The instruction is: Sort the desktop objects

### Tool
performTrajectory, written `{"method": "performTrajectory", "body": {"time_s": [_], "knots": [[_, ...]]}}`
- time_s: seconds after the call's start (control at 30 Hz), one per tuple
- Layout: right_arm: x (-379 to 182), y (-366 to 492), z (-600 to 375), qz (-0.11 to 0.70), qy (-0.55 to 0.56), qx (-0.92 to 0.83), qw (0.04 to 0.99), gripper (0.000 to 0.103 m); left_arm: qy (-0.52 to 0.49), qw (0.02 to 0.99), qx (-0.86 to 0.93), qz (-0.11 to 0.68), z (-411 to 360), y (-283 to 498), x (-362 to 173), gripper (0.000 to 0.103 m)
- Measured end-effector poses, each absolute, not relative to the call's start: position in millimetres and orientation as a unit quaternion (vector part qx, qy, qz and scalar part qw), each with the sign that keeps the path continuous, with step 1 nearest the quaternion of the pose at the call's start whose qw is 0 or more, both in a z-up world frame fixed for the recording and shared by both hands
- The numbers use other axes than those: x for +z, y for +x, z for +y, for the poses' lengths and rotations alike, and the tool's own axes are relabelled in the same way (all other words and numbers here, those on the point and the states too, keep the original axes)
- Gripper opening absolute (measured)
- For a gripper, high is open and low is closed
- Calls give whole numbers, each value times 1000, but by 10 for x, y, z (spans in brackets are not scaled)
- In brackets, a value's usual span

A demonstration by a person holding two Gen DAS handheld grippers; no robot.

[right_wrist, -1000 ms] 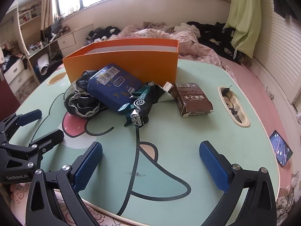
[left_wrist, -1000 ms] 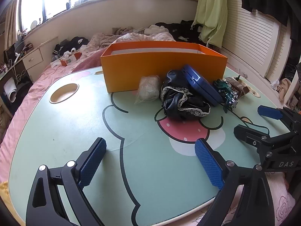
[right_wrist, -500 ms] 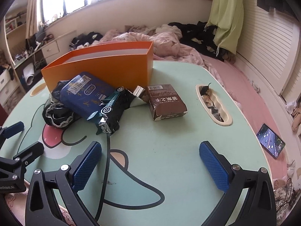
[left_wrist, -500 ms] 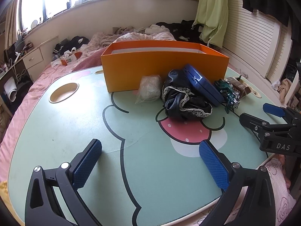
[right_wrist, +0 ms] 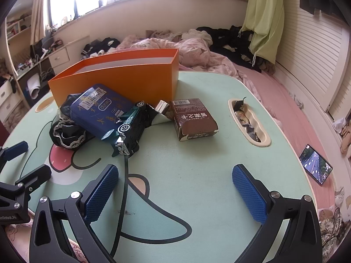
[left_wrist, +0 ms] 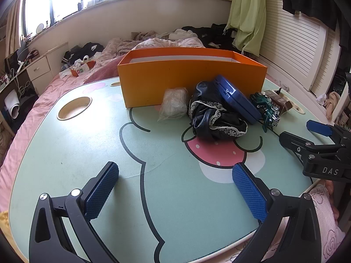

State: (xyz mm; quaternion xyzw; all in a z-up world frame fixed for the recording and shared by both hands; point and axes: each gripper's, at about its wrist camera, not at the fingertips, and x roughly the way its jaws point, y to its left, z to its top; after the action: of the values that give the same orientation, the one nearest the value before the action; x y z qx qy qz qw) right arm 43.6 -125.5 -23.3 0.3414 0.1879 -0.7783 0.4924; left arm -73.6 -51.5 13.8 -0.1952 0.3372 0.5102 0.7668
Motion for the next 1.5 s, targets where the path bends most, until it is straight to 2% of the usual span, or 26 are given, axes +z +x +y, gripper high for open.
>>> {"method": "performTrajectory", "body": {"time_s": [0.37, 0.57, 0.8, 0.87, 0.97, 1.0, 1.03, 1.13, 1.5], "knots": [[-183, 439, -1272, 187, 340, -775, 499, 103, -195, 768, 509, 337, -518, -739, 134, 103], [97, 327, -1237, 175, 305, -786, 509, 98, -194, 768, 508, 337, -517, -740, 138, 103], [227, -7, -1662, 250, 303, -764, 512, 98, -194, 769, 508, 337, -517, -746, 133, 103], [162, -98, -1838, 275, 318, -751, 508, 95, -194, 769, 508, 337, -519, -744, 132, 103], [74, -231, -1984, 278, 350, -733, 513, 85, -194, 769, 508, 337, -520, -744, 131, 103], [34, -255, -1993, 275, 362, -728, 513, 74, -194, 769, 508, 337, -520, -745, 130, 103], [-18, -311, -2026, 275, 383, -721, 508, 56, -194, 769, 508, 337, -521, -746, 130, 103], [-49, -349, -1959, 258, 390, -712, 524, 40, -193, 769, 507, 337, -520, -746, 140, 103], [277, -24, -1474, 197, 314, -735, 568, 40, -201, 773, 499, 335, -494, -748, 181, 103]]}}
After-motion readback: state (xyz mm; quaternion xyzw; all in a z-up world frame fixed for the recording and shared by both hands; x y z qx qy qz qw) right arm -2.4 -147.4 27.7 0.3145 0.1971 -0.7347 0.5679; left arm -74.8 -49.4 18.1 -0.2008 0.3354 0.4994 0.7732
